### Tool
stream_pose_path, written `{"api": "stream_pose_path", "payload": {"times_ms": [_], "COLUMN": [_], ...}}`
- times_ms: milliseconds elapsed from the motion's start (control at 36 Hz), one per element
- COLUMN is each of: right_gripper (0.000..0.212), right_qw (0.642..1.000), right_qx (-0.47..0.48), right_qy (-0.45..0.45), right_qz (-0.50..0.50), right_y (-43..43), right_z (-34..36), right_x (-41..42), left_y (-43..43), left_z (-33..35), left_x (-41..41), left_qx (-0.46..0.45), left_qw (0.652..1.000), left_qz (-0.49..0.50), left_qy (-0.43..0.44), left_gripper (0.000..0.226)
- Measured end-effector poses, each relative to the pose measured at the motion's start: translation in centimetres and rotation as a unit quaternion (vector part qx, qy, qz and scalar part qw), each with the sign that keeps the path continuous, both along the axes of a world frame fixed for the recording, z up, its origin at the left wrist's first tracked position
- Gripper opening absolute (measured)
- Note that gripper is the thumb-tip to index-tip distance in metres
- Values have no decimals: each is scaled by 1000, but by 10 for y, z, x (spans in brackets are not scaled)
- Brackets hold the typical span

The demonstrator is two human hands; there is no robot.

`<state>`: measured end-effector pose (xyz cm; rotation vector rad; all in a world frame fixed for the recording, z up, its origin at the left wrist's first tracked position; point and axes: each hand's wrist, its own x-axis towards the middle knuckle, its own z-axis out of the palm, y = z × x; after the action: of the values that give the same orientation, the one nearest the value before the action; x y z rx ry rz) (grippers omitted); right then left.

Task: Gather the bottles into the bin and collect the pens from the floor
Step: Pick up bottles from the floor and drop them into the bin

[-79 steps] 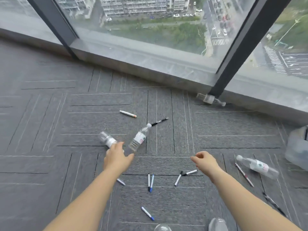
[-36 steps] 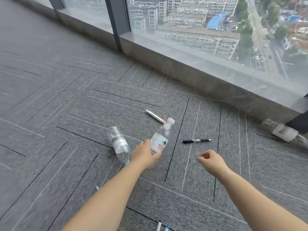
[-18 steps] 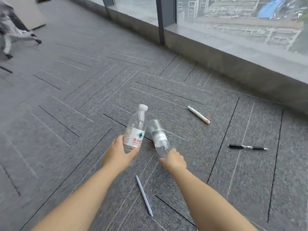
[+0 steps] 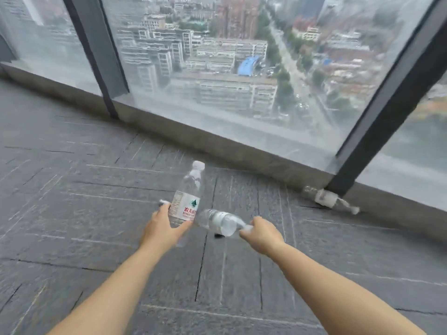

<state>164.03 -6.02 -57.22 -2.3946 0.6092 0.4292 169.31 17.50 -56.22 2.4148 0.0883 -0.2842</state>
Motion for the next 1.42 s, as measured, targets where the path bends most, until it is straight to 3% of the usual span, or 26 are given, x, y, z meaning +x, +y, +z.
{"api": "stream_pose_path", "payload": {"times_ms": [167,333,417,472,528,611,833,944,1056,1139,1250,1389,1417], "right_gripper": [24,28,37,33,33,30,30,29,28,29,40,32,31], "right_qw": [978,919,879,853,831,791,721,701,681,668,665,674,675], "right_qx": [6,-3,-17,-30,-48,-48,-60,-89,-108,-104,-93,-68,-64], "right_qy": [-65,-150,-177,-174,-167,-187,-218,-223,-244,-256,-267,-273,-276], "right_qz": [-196,-366,-442,-491,-529,-580,-655,-671,-682,-691,-692,-684,-681], "right_y": [-156,-252,-277,-289,-299,-308,-338,-363,-380,-383,-381,-369,-366], "right_z": [105,182,204,212,215,220,246,256,254,243,227,220,220], "right_x": [-100,-250,-324,-373,-418,-474,-569,-599,-613,-612,-599,-578,-575], "left_y": [-187,-361,-423,-458,-486,-513,-586,-646,-654,-634,-607,-586,-583], "left_z": [81,153,174,181,188,199,249,269,243,208,186,183,184], "left_x": [-13,-101,-156,-189,-223,-270,-336,-343,-345,-341,-325,-284,-278], "left_qx": [-45,-100,-110,-114,-110,-107,-76,46,96,110,95,61,49], "left_qw": [979,911,875,848,827,811,796,770,753,729,750,782,786], "left_qz": [-195,-395,-470,-515,-550,-571,-590,-610,-647,-673,-654,-620,-617], "left_qy": [-43,-59,-49,-44,-47,-67,-109,-183,-76,-53,-16,-3,-8], "left_gripper": [57,41,49,65,67,52,55,86,89,83,81,97,92]}}
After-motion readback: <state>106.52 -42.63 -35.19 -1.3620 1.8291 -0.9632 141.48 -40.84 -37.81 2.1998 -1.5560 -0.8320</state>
